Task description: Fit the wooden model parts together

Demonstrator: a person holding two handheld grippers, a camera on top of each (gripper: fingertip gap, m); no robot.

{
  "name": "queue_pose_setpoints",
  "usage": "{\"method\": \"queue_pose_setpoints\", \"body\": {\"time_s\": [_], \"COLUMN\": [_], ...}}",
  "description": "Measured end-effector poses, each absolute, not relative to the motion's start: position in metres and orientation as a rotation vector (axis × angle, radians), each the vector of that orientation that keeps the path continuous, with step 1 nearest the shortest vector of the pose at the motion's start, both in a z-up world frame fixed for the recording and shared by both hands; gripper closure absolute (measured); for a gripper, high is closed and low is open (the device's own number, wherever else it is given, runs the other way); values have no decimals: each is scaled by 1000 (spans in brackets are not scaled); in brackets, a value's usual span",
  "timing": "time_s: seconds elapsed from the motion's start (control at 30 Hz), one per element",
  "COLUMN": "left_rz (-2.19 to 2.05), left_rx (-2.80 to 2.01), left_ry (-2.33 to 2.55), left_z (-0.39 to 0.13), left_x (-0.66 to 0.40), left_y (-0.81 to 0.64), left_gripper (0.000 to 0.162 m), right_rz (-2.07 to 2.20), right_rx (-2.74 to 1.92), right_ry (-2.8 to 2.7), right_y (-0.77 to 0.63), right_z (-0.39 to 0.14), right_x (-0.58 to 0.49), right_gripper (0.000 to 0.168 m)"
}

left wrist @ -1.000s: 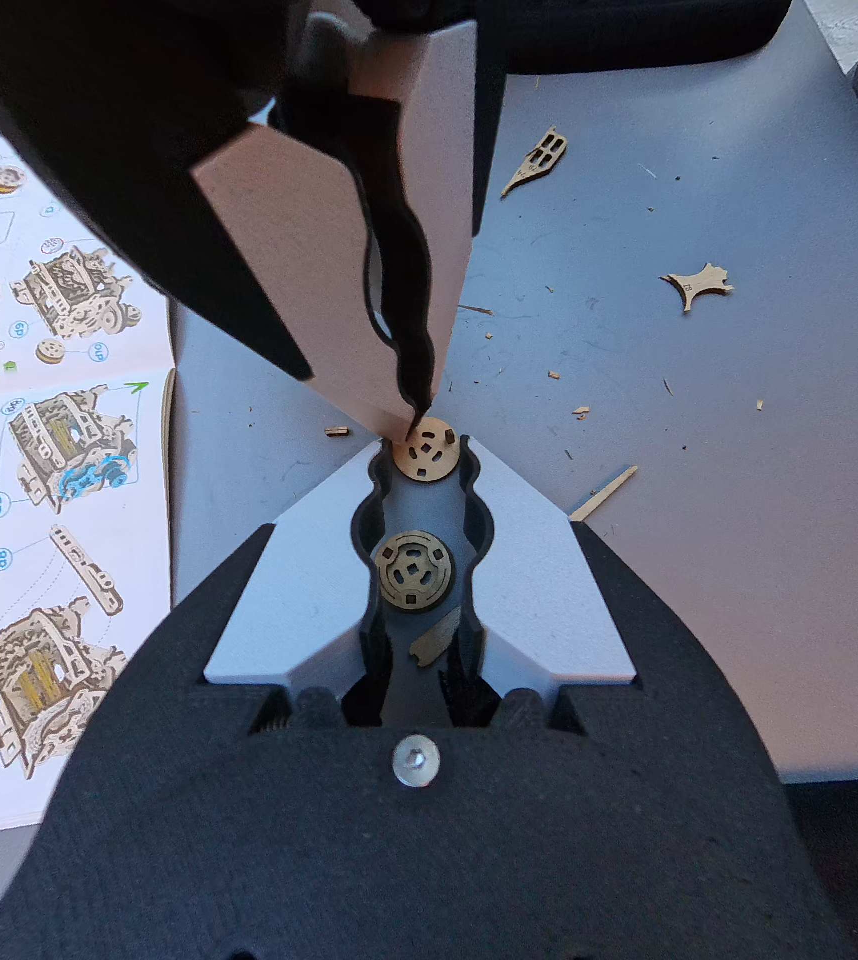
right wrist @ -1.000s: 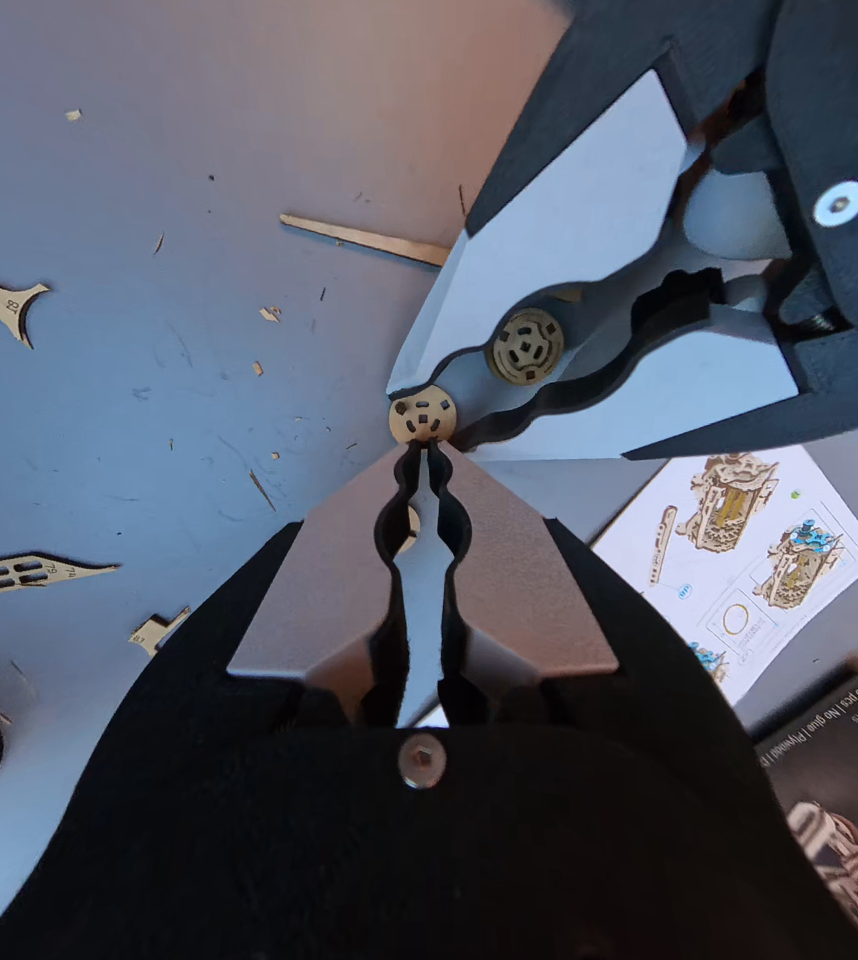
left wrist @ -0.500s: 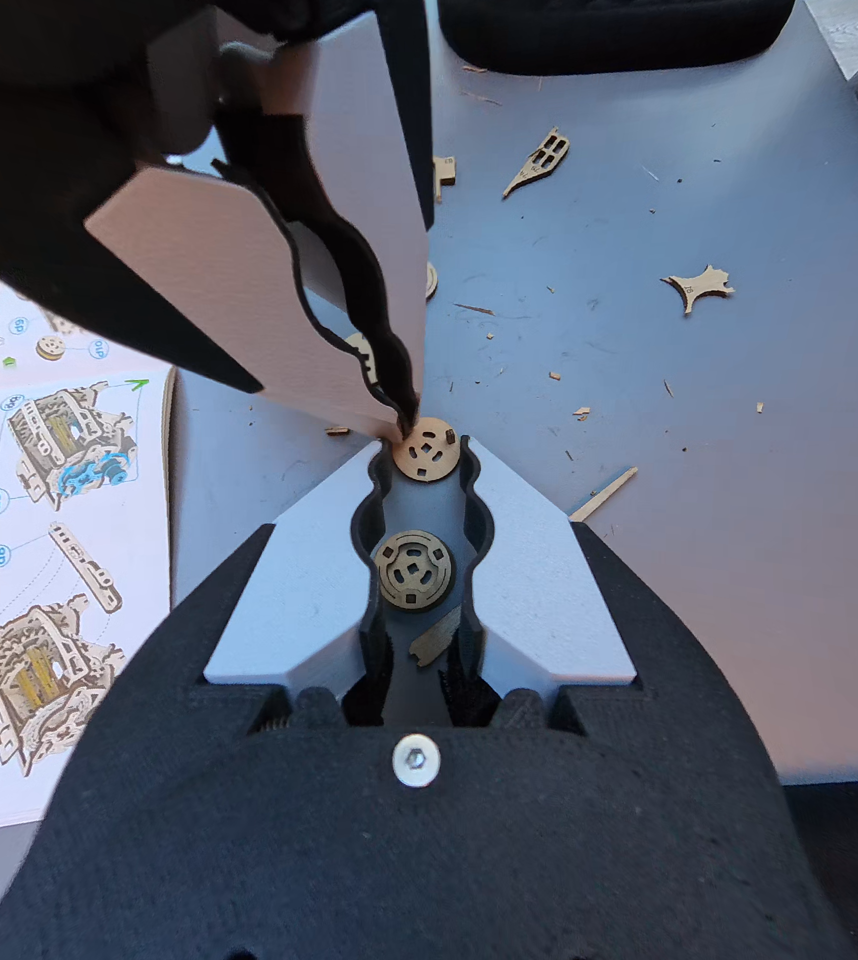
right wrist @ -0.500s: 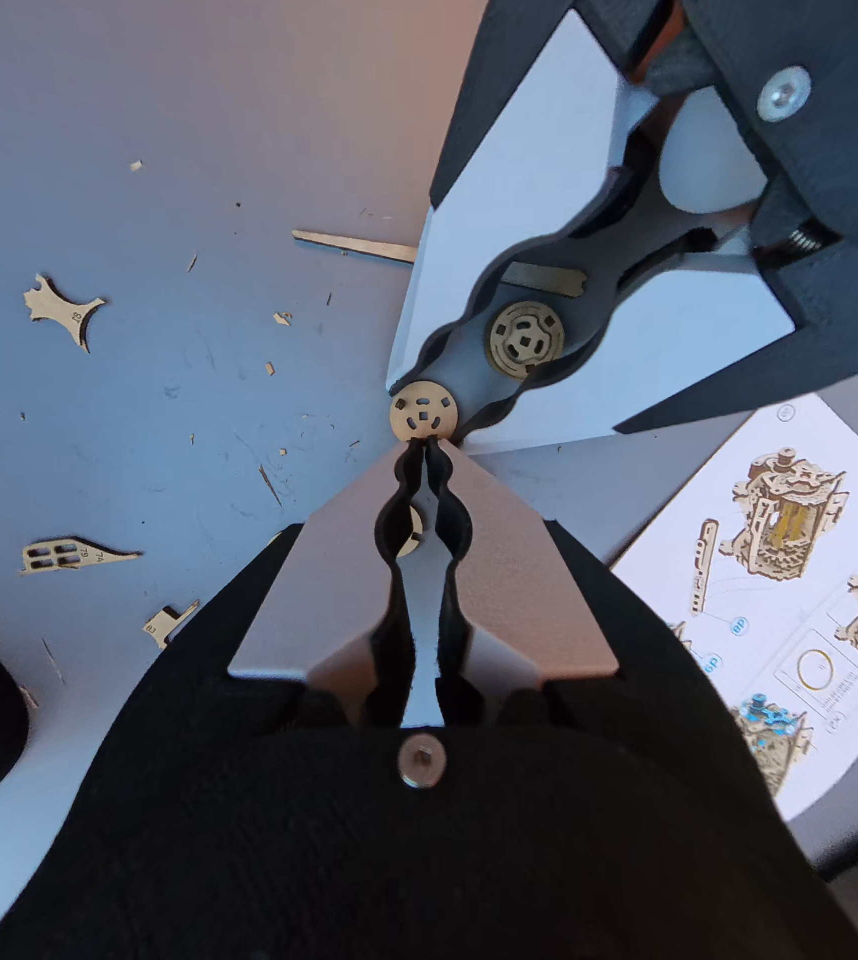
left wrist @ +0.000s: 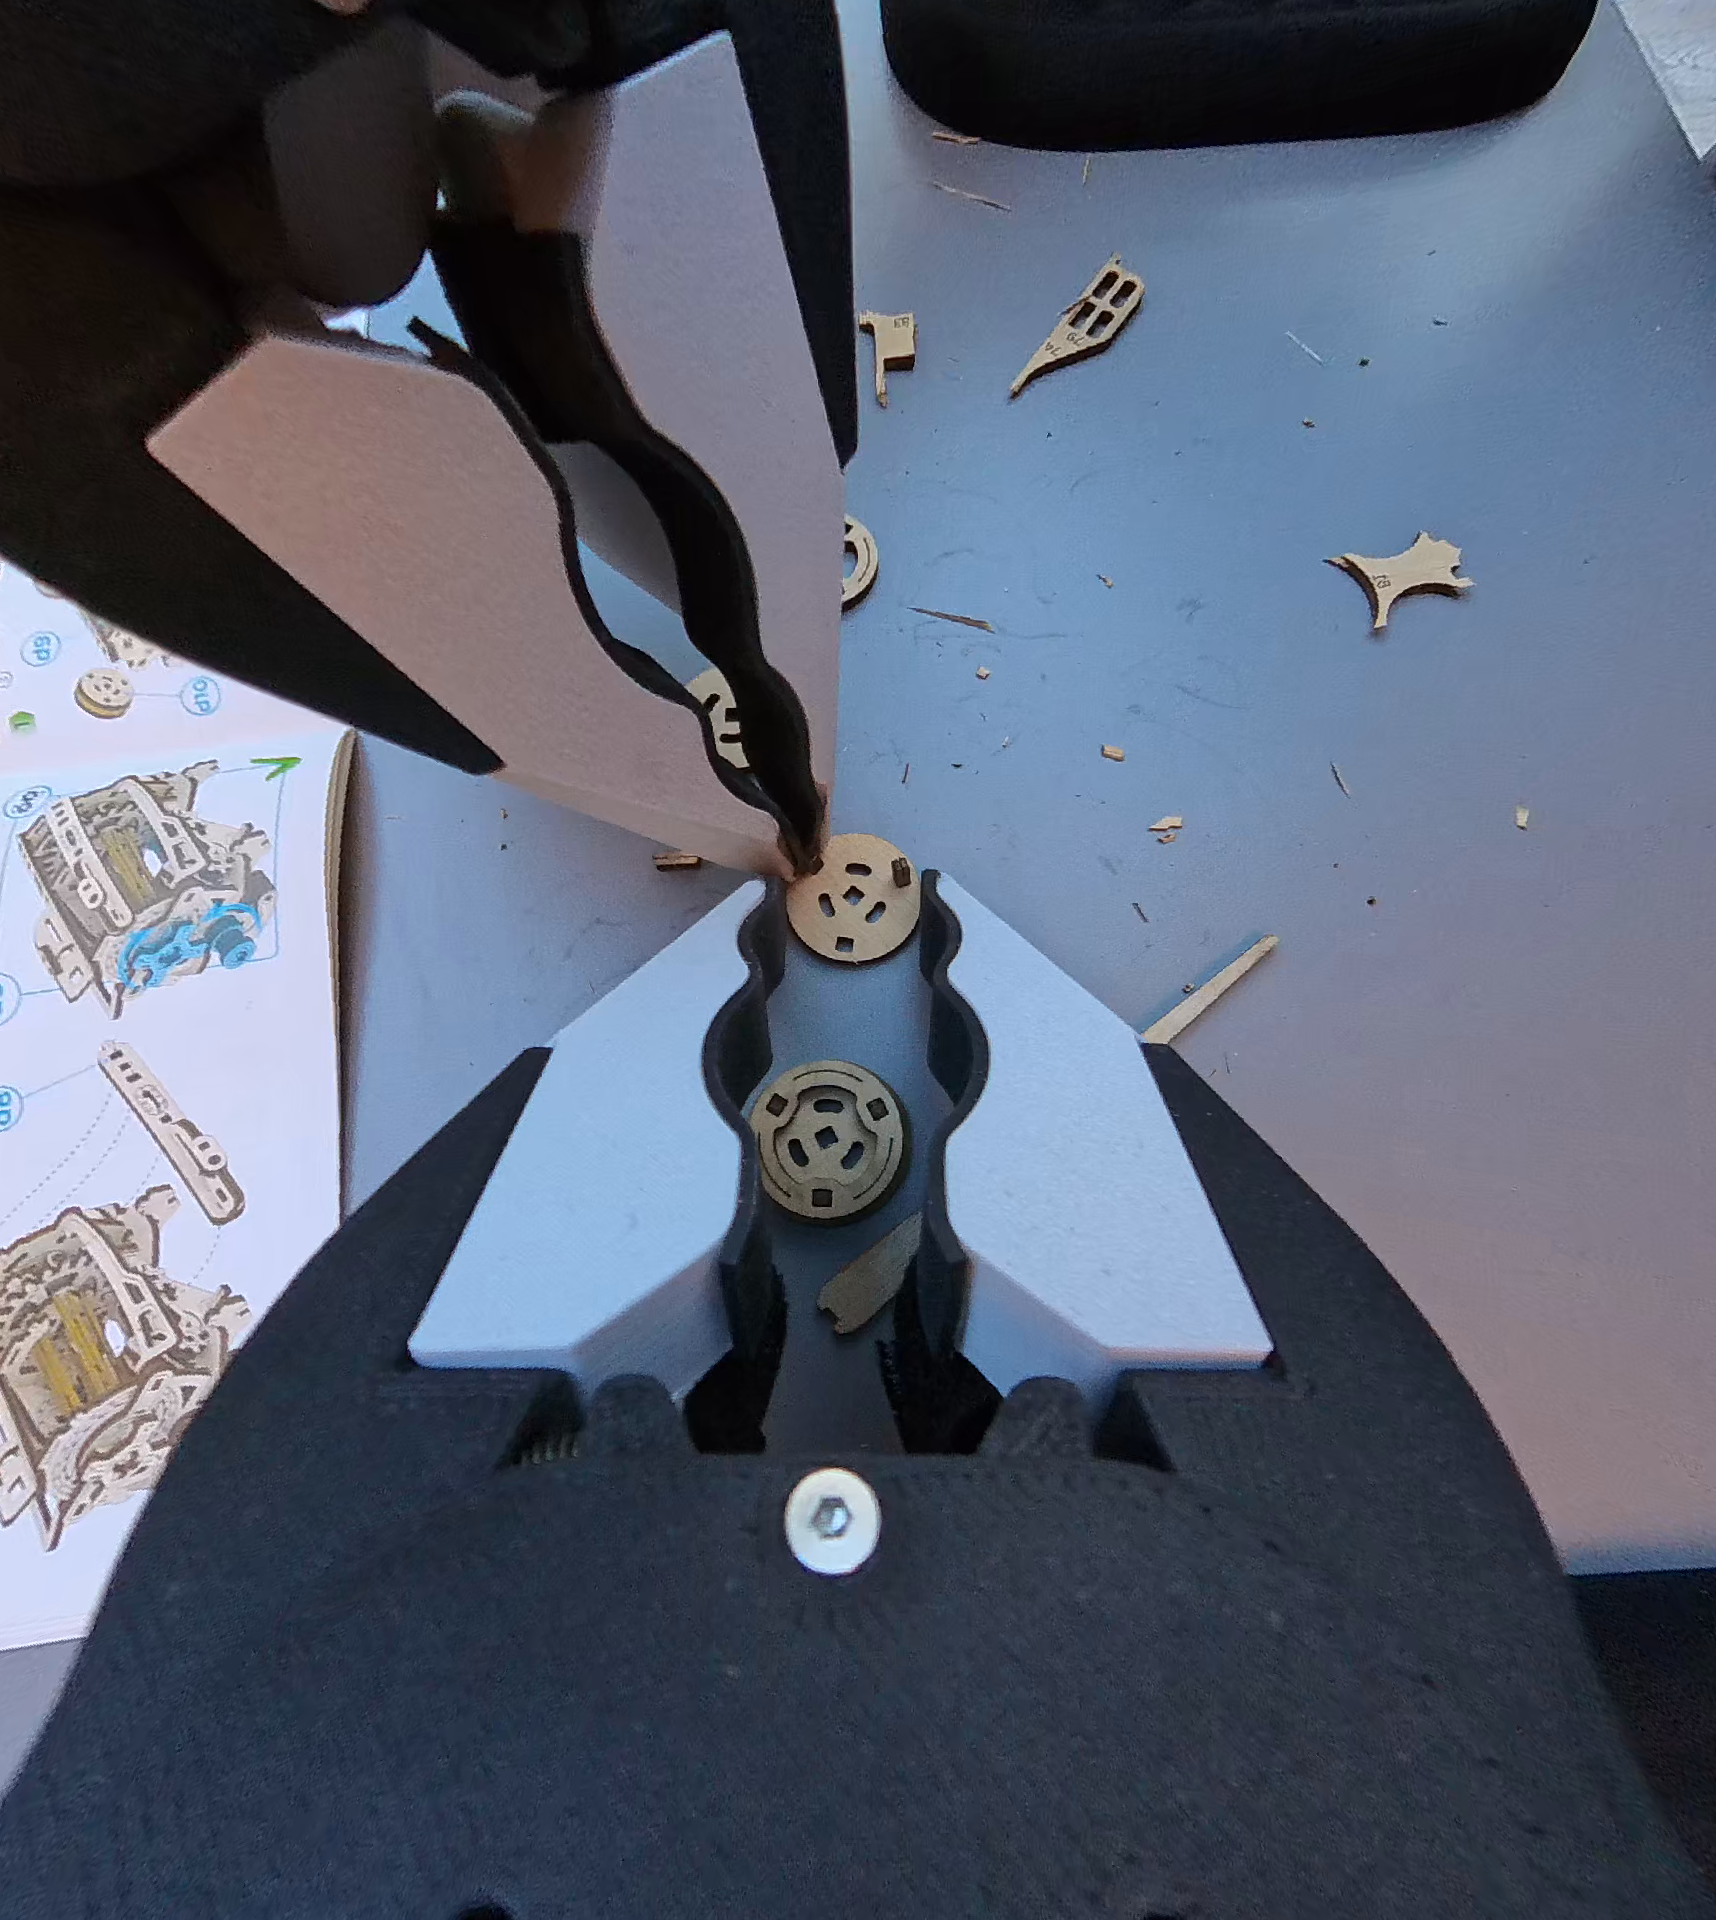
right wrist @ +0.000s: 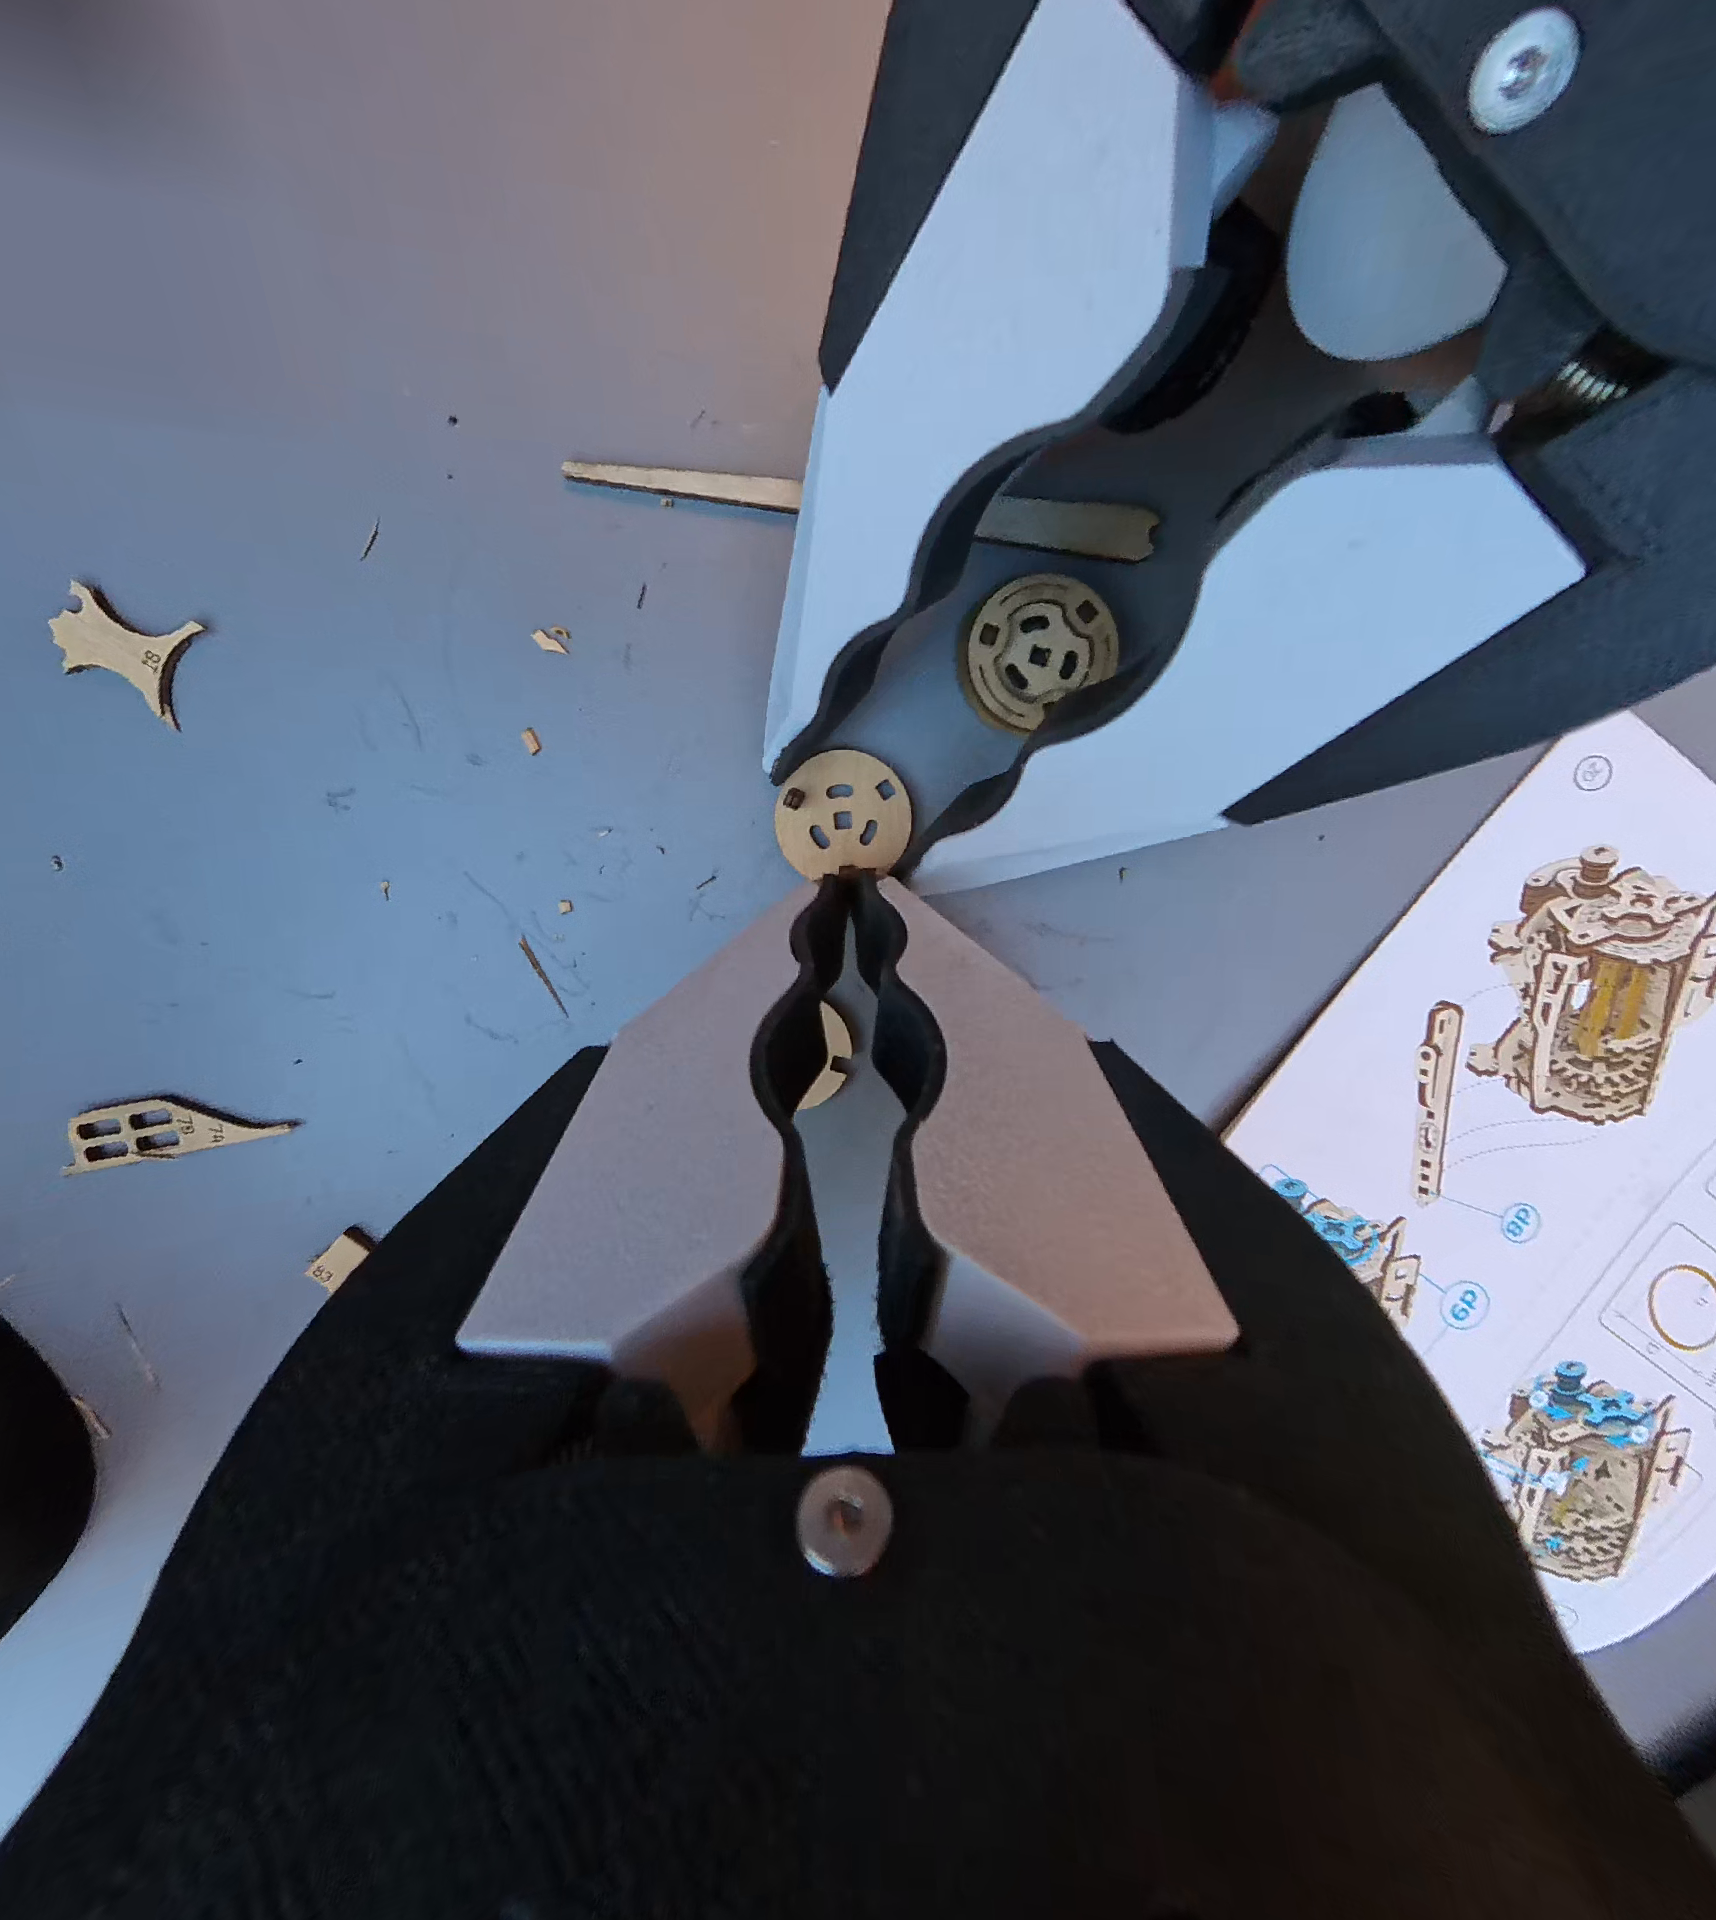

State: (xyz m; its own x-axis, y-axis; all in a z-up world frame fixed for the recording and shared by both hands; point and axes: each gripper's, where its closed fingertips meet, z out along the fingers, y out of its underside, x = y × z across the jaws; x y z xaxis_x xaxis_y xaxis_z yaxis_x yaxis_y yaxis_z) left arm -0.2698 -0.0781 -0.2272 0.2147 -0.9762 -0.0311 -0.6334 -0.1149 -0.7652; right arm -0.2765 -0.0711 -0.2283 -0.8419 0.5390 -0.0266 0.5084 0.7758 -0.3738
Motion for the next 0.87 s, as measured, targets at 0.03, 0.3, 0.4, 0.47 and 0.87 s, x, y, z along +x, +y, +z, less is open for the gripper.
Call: {"method": "queue_pose_setpoints", "body": {"time_s": [0.03, 0.3, 0.4, 0.47, 0.87], "left_rz": [-662, -676, -680, -679, -674], "left_rx": [-1830, -1829, -1831, -1830, -1825], "left_ry": [1493, 1501, 1502, 1502, 1504], "left_z": [-227, -227, -227, -227, -227], "left_x": [-270, -270, -269, -270, -270], "left_y": [-78, -80, -80, -80, -80], "left_gripper": [138, 138, 138, 138, 138], "right_rz": [559, 346, 261, 238, 400], "right_rx": [-855, -796, -779, -777, -903], "right_ry": [-2887, -2902, -2907, -2923, -2849], "right_y": [-71, -73, -73, -73, -76], "right_z": [-228, -229, -229, -229, -224], "right_x": [-276, -276, -276, -276, -277], "right_gripper": [167, 167, 167, 168, 161]}}
